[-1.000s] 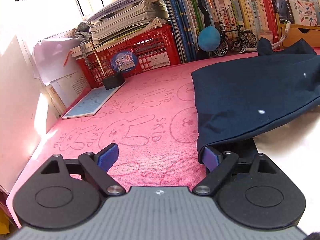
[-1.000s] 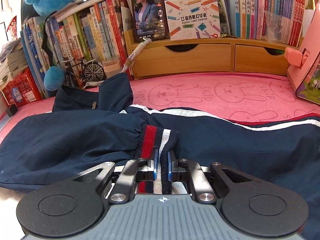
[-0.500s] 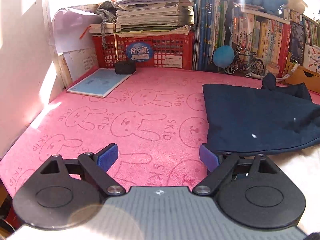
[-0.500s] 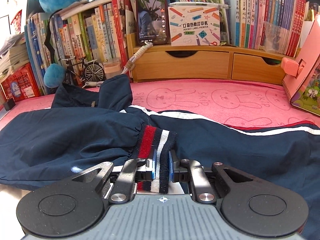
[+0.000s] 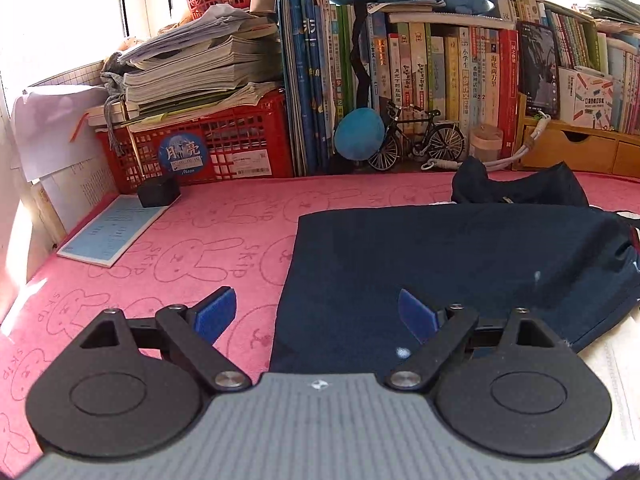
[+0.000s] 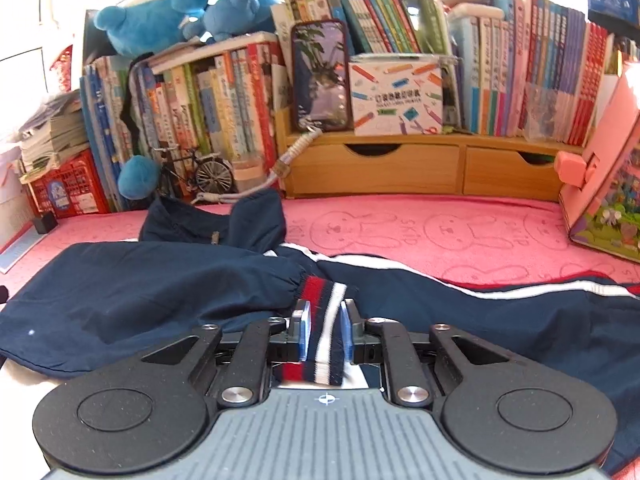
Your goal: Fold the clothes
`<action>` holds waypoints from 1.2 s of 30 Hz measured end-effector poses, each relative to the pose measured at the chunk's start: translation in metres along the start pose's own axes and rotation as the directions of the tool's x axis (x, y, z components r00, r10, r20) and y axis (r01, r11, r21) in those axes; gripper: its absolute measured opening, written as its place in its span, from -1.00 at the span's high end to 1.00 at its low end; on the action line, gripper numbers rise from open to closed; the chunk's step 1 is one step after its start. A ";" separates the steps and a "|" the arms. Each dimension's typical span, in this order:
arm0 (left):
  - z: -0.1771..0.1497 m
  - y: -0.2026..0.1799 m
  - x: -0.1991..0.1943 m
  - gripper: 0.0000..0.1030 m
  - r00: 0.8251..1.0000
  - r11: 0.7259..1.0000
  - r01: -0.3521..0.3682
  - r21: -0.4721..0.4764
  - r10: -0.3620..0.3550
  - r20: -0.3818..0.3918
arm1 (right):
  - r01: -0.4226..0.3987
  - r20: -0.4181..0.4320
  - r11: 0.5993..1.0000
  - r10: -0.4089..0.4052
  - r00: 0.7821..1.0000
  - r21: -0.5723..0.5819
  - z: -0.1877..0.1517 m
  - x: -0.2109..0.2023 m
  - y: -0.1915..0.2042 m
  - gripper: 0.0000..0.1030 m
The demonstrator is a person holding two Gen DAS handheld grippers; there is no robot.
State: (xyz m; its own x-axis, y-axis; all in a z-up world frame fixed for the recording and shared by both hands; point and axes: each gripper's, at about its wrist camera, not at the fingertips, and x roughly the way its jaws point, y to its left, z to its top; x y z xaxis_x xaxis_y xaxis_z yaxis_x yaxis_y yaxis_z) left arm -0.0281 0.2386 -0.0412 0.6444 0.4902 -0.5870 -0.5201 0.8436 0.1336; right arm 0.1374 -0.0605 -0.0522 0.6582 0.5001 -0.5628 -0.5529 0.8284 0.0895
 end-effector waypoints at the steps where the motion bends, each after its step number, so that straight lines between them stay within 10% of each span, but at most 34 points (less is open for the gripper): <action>1: -0.003 -0.001 0.005 -0.74 1.000 1.000 -0.005 0.007 0.005 -0.013 | -0.014 0.010 1.000 0.014 1.000 -0.025 0.003 0.001 0.008 0.17; 18: -0.034 0.030 0.034 -0.90 0.994 0.995 -0.103 -0.003 0.103 -0.047 | -0.160 -0.165 0.967 0.129 0.978 -0.197 -0.032 0.038 0.053 0.15; 30: 0.001 0.024 0.011 -0.86 0.992 0.992 -0.120 0.042 0.118 0.050 | -0.186 -0.042 0.981 0.183 0.982 -0.061 -0.022 -0.001 0.022 -0.19; 36: 0.036 -0.001 0.039 -0.86 0.998 1.000 0.029 0.011 -0.030 0.058 | -0.150 -0.072 0.989 0.150 0.986 0.004 -0.015 0.031 0.019 -0.19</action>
State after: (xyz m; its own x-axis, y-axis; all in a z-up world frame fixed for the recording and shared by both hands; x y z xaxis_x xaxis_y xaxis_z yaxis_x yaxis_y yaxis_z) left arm 0.0177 0.2645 -0.0352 0.6909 0.4768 -0.5434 -0.4947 0.8600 0.1256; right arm 0.1394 -0.0327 -0.0808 0.5296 0.5989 -0.6008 -0.6429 0.7454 0.1762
